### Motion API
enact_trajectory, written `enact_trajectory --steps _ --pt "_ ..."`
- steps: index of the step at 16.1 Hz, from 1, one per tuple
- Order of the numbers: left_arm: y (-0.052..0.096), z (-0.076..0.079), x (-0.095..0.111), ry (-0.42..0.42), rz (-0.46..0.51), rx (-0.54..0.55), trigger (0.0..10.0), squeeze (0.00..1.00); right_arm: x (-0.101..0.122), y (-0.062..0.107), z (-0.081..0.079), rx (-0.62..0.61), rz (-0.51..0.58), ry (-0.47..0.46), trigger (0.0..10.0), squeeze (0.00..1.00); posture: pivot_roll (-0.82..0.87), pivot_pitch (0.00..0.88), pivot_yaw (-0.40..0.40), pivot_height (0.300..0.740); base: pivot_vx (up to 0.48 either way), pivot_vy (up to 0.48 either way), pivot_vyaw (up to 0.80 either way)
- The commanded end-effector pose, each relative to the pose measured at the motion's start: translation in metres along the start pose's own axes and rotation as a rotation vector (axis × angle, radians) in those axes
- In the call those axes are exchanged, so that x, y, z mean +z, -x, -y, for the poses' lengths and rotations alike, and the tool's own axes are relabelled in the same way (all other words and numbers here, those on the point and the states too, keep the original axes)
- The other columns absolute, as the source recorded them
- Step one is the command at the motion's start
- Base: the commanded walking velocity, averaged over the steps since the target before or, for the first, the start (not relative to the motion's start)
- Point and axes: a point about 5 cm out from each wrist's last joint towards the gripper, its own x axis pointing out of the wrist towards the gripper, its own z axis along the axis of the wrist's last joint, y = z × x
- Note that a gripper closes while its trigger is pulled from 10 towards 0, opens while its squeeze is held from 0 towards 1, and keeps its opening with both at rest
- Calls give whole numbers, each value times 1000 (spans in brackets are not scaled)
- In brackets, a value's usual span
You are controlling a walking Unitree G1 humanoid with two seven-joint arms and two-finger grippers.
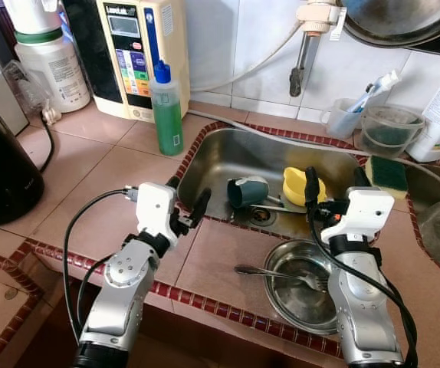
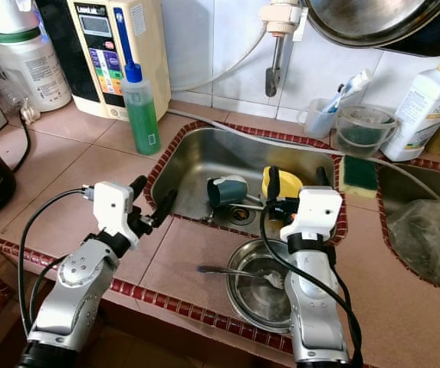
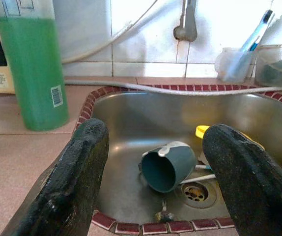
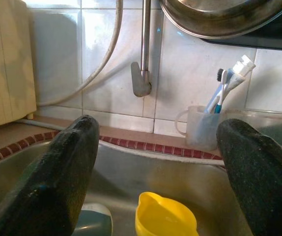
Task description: Kitchen organization
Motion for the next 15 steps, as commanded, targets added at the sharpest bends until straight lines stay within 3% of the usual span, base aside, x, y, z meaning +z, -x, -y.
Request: enact_trajectory --steps 1,15 --pt "0 0 3 -10 -1 5 10000 0 1 0 4 -17 -1 7 10000 0 -86 0 16 740 0 0 0" --pt "-3 -3 6 -19 -4 27 10000 0 -1 -3 -3 5 -15 11 10000 0 -82 0 9 740 -236 0 0"
